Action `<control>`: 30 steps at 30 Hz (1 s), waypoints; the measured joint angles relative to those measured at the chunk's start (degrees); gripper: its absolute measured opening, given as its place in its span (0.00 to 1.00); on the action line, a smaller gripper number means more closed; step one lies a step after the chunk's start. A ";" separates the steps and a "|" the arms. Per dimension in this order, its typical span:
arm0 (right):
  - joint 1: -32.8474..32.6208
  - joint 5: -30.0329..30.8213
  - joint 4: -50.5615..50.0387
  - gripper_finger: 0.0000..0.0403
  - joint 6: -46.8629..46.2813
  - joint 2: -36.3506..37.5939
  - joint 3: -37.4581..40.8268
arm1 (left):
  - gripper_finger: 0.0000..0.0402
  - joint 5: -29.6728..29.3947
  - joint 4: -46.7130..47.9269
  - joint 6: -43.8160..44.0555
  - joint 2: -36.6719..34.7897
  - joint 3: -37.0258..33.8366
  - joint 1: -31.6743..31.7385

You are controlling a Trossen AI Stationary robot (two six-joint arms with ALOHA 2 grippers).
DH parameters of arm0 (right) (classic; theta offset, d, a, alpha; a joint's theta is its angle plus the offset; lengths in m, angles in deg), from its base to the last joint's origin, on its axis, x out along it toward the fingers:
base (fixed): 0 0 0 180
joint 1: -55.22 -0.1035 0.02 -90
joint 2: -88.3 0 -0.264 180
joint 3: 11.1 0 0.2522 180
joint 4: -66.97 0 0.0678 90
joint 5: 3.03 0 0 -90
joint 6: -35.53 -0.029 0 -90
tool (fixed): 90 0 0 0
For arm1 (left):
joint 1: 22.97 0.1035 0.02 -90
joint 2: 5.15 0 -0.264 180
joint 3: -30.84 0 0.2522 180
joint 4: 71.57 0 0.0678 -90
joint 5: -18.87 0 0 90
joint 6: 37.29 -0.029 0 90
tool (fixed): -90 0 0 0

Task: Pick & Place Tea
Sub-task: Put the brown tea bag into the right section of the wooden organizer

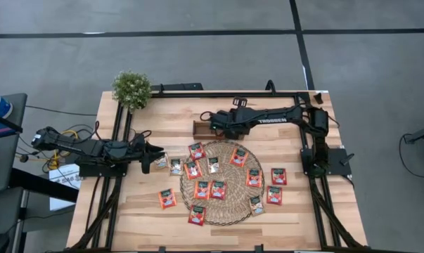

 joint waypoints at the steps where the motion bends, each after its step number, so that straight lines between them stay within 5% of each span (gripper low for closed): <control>1: 0.01 -0.40 0.13 0.00 0.01 0.00 0.20 | 0.30 -0.04 0.04 0.00 0.00 0.00 0.00; 30: -0.89 -0.07 9.86 0.00 6.80 -1.95 3.66 | 0.30 -2.47 0.24 -0.32 -0.02 0.00 0.00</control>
